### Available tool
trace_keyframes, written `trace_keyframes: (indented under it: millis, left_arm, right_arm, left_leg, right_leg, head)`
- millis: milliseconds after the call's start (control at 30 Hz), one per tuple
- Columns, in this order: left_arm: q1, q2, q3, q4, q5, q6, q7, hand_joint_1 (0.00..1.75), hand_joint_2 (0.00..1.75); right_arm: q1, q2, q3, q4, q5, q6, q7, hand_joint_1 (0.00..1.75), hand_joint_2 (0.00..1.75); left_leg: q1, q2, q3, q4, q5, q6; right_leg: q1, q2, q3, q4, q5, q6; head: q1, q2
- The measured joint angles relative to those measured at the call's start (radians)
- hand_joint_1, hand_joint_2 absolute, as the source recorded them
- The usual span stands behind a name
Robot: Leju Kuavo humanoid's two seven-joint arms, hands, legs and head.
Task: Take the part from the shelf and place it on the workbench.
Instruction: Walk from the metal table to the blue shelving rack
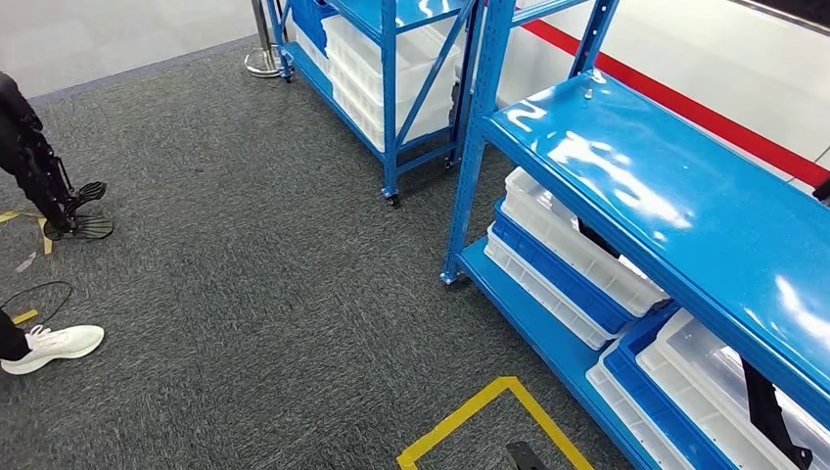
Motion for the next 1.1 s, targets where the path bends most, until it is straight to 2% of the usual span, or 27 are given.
trace_keyframes:
  millis: [67, 133, 167, 233, 267, 300, 333, 367, 400, 433, 467, 500, 533, 567, 600, 667, 700, 733, 800, 867, 900, 933, 967, 1000, 1033, 1067, 1100]
  left_arm:
    - [0.0, 0.001, 0.0, 0.0, 0.0, 0.0, 0.0, 0.0, 0.0]
    - [-0.003, 0.0, 0.0, 0.0, 0.0, 0.0, 0.0, 0.0, 0.0]
    - [-0.005, -0.001, 0.0, 0.0, -0.001, 0.0, 0.0, 0.0, 0.0]
    - [-0.007, -0.003, 0.0, 0.0, -0.001, 0.0, 0.0, 0.0, 0.0]
    - [-0.007, -0.003, 0.0, 0.0, -0.002, 0.0, 0.0, 0.0, 0.0]
    - [-0.005, -0.003, 0.0, 0.0, -0.002, 0.0, 0.0, 0.0, 0.0]
    - [-0.004, -0.002, 0.0, 0.0, -0.002, 0.0, 0.0, 0.0, 0.0]
    - [-0.002, -0.002, 0.0, 0.0, -0.002, 0.0, 0.0, 0.0, 0.0]
    - [-0.001, -0.002, 0.0, 0.0, -0.002, 0.001, 0.0, 0.0, 0.0]
    - [-0.001, -0.002, 0.0, 0.0, -0.002, 0.001, 0.0, 0.0, 0.0]
    - [0.0, -0.001, 0.0, 0.0, -0.002, 0.001, 0.0, 0.0, 0.0]
    - [0.0, -0.001, 0.0, 0.0, -0.003, 0.001, 0.0, 0.0, 0.0]
    - [0.0, 0.0, 0.0, 0.0, -0.004, 0.001, -0.001, 0.0, 0.0]
    - [0.0, 0.0, 0.0, 0.0, -0.006, 0.001, -0.001, 0.0, 0.0]
    - [-0.001, 0.0, -0.001, 0.0, -0.007, 0.001, -0.002, 0.0, 0.0]
    - [-0.003, 0.0, -0.001, 0.0, -0.008, 0.001, -0.002, 0.0, 0.0]
    - [-0.004, 0.0, -0.001, 0.0, -0.008, 0.001, -0.002, 0.0, 0.0]
    - [-0.004, 0.0, -0.002, 0.0, -0.009, 0.0, -0.002, 0.0, 0.0]
    - [-0.003, 0.001, -0.002, 0.0, -0.01, 0.0, -0.002, 0.0, 0.0]
    - [-0.001, 0.002, -0.004, 0.0, -0.01, 0.0, -0.002, 0.0, 0.0]
    - [-0.002, 0.002, -0.006, 0.0, -0.01, 0.0, -0.002, 0.0, 0.0]
    - [-0.002, 0.002, -0.007, 0.0, -0.01, 0.0, -0.002, 0.0, 0.0]
    - [-0.002, 0.002, -0.008, 0.0, -0.01, 0.0, -0.002, 0.0, 0.0]
    - [-0.002, 0.002, -0.009, 0.0, -0.01, 0.0, -0.002, 0.0, 0.0]
    - [-0.002, 0.002, -0.009, 0.0, -0.01, 0.0, -0.002, 0.0, 0.0]
    - [-0.002, 0.003, -0.009, 0.0, -0.01, 0.0, -0.002, 0.0, 0.0]
    - [-0.002, 0.003, -0.009, 0.0, -0.01, 0.0, -0.002, 0.0, 0.0]
  right_arm:
    - [-0.004, 0.0, 0.0, 0.0, 0.0, 0.0, 0.0, 0.0, 0.0]
    - [-0.003, -0.001, 0.0, 0.001, 0.0, -0.001, 0.0, 0.0, 0.0]
    - [-0.001, -0.001, 0.0, 0.001, 0.0, -0.001, 0.0, 0.0, 0.0]
    - [0.001, -0.002, 0.0, 0.001, 0.0, -0.004, -0.001, 0.0, 0.0]
    - [0.001, -0.002, -0.001, 0.002, 0.0, -0.005, -0.003, 0.0, 0.0]
    - [-0.001, -0.002, -0.001, 0.002, 0.0, -0.006, -0.005, 0.0, 0.0]
    - [-0.002, -0.002, -0.001, 0.002, 0.0, -0.007, -0.007, 0.0, 0.0]
    - [-0.001, -0.002, -0.001, 0.002, 0.0, -0.007, -0.008, 0.0, 0.0]
    - [0.0, -0.002, -0.002, 0.002, 0.0, -0.007, -0.009, 0.0, 0.0]
    - [0.001, -0.002, -0.002, 0.002, 0.0, -0.007, -0.009, 0.0, 0.0]
    - [0.002, -0.001, -0.002, 0.002, 0.0, -0.007, -0.009, 0.0, 0.0]
    - [0.001, -0.001, -0.002, 0.002, 0.001, -0.007, -0.009, 0.0, 0.0]
    - [-0.001, 0.0, -0.002, 0.002, 0.001, -0.007, -0.009, 0.0, 0.0]
    - [-0.002, 0.0, -0.002, 0.002, 0.001, -0.008, -0.009, 0.0, 0.0]
    - [-0.002, 0.0, -0.002, 0.002, 0.001, -0.008, -0.009, 0.0, 0.0]
    - [0.004, -0.001, -0.002, 0.003, 0.002, -0.009, -0.009, 0.0, 0.0]
    - [0.007, -0.001, -0.002, 0.004, 0.003, -0.01, -0.009, 0.0, 0.0]
    - [0.007, -0.001, -0.002, 0.004, 0.004, -0.011, -0.009, 0.0, 0.0]
    - [0.002, 0.0, -0.002, 0.005, 0.007, -0.012, -0.009, 0.0, 0.0]
    - [-0.001, 0.0, -0.002, 0.005, 0.008, -0.012, -0.009, 0.0, 0.0]
    - [0.0, 0.0, -0.002, 0.005, 0.008, -0.012, -0.009, 0.0, 0.0]
    - [0.001, 0.0, -0.002, 0.005, 0.008, -0.012, -0.009, 0.0, 0.0]
    - [0.002, -0.001, -0.002, 0.005, 0.008, -0.013, -0.009, 0.0, 0.0]
    - [0.001, 0.0, -0.002, 0.005, 0.008, -0.013, -0.009, 0.0, 0.0]
    - [0.0, 0.0, -0.002, 0.005, 0.008, -0.013, -0.009, 0.0, 0.0]
    - [-0.002, 0.0, -0.002, 0.005, 0.008, -0.013, -0.009, 0.0, 0.0]
    - [-0.004, 0.001, -0.002, 0.005, 0.008, -0.014, -0.009, 0.0, 0.0]
  left_leg:
    - [-0.005, 0.019, 0.007, -0.002, -0.008, -0.011]
    - [-0.004, 0.038, 0.018, -0.008, -0.013, -0.022]
    - [-0.002, 0.033, 0.021, -0.006, -0.018, -0.028]
    - [0.004, -0.013, 0.003, 0.042, -0.053, -0.037]
    - [0.006, -0.046, -0.024, 0.098, -0.084, -0.038]
    - [0.007, -0.068, -0.057, 0.164, -0.115, -0.038]
    - [0.007, -0.08, -0.091, 0.226, -0.138, -0.039]
    - [0.007, -0.085, -0.115, 0.264, -0.142, -0.039]
    - [0.007, -0.088, -0.123, 0.265, -0.126, -0.038]
    - [0.008, -0.092, -0.112, 0.229, -0.091, -0.037]
    - [0.01, -0.104, -0.089, 0.166, -0.048, -0.035]
    - [0.012, -0.128, -0.062, 0.099, -0.015, -0.033]
    - [0.013, -0.147, -0.041, 0.046, 0.007, -0.032]
    - [0.013, -0.161, -0.028, 0.015, 0.015, -0.03]
    - [0.01, -0.164, -0.024, 0.004, 0.013, -0.027]
    - [0.006, -0.14, -0.018, -0.005, 0.018, -0.014]
    - [0.006, -0.128, -0.013, -0.011, 0.021, -0.006]
    - [0.006, -0.115, -0.008, -0.017, 0.025, 0.001]
    - [0.005, -0.086, -0.003, -0.022, 0.028, 0.009]
    - [0.003, -0.056, -0.003, -0.022, 0.026, 0.011]
    - [0.003, -0.043, -0.002, -0.022, 0.024, 0.01]
    - [0.003, -0.03, 0.0, -0.022, 0.021, 0.007]
    - [0.004, -0.019, 0.003, -0.022, 0.018, 0.003]
    - [0.004, -0.008, 0.007, -0.021, 0.015, -0.002]
    - [0.002, 0.002, 0.011, -0.021, 0.01, -0.009]
    - [-0.001, 0.012, 0.015, -0.021, 0.005, -0.015]
    - [-0.003, 0.022, 0.02, -0.022, 0.001, -0.021]
  right_leg:
    - [0.007, -0.026, 0.038, -0.068, 0.018, -0.009]
    - [0.012, -0.004, 0.037, -0.072, 0.02, -0.024]
    - [0.008, 0.007, 0.039, -0.076, 0.021, -0.029]
    - [-0.002, 0.029, 0.048, -0.082, 0.024, -0.046]
    - [-0.005, 0.041, 0.049, -0.083, 0.025, -0.051]
    - [-0.003, 0.053, 0.049, -0.083, 0.025, -0.056]
    - [-0.001, 0.067, 0.049, -0.083, 0.025, -0.058]
    - [0.001, 0.082, 0.05, -0.083, 0.025, -0.059]
    - [0.002, 0.097, 0.052, -0.082, 0.024, -0.059]
    - [0.002, 0.112, 0.055, -0.082, 0.024, -0.059]
    - [0.002, 0.127, 0.057, -0.082, 0.024, -0.058]
    - [0.005, 0.14, 0.058, -0.08, 0.023, -0.057]
    - [0.007, 0.153, 0.057, -0.079, 0.023, -0.054]
    - [0.008, 0.164, 0.054, -0.079, 0.023, -0.049]
    - [0.008, 0.174, 0.05, -0.08, 0.024, -0.043]
    - [0.003, 0.185, 0.04, -0.08, 0.026, -0.031]
    - [0.003, 0.169, 0.033, -0.07, 0.021, -0.027]
    - [0.004, 0.142, 0.017, -0.041, 0.007, -0.027]
    - [0.005, 0.081, -0.04, 0.071, -0.041, -0.03]
    - [-0.002, 0.06, -0.101, 0.184, -0.076, -0.026]
    - [-0.005, 0.056, -0.108, 0.196, -0.074, -0.018]
    - [-0.01, 0.05, -0.094, 0.168, -0.057, -0.008]
    - [-0.013, 0.037, -0.062, 0.104, -0.032, 0.002]
    - [-0.015, 0.011, -0.023, 0.03, -0.007, 0.009]
    - [-0.013, -0.012, 0.01, -0.03, 0.012, 0.011]
    - [-0.01, -0.029, 0.031, -0.067, 0.022, 0.008]
    - [-0.005, -0.034, 0.039, -0.079, 0.025, 0.001]
  head:
    - [-0.001, 0.0]
    - [-0.003, 0.0]
    - [-0.003, 0.0]
    - [-0.005, 0.0]
    - [-0.006, 0.0]
    - [-0.007, 0.0]
    - [-0.008, 0.0]
    - [-0.008, 0.0]
    - [-0.008, 0.0]
    - [-0.008, 0.0]
    - [-0.008, 0.0]
    - [-0.008, 0.0]
    - [-0.007, 0.0]
    - [-0.007, 0.0]
    - [-0.007, 0.0]
    - [-0.007, 0.0]
    - [-0.006, 0.0]
    - [-0.004, 0.0]
    - [-0.001, 0.0]
    - [0.0, 0.0]
    - [0.0, 0.0]
    - [0.0, 0.0]
    - [0.0, 0.0]
    - [0.001, 0.0]
    - [0.0, 0.0]
    - [-0.001, 0.0]
    - [-0.001, 0.0]
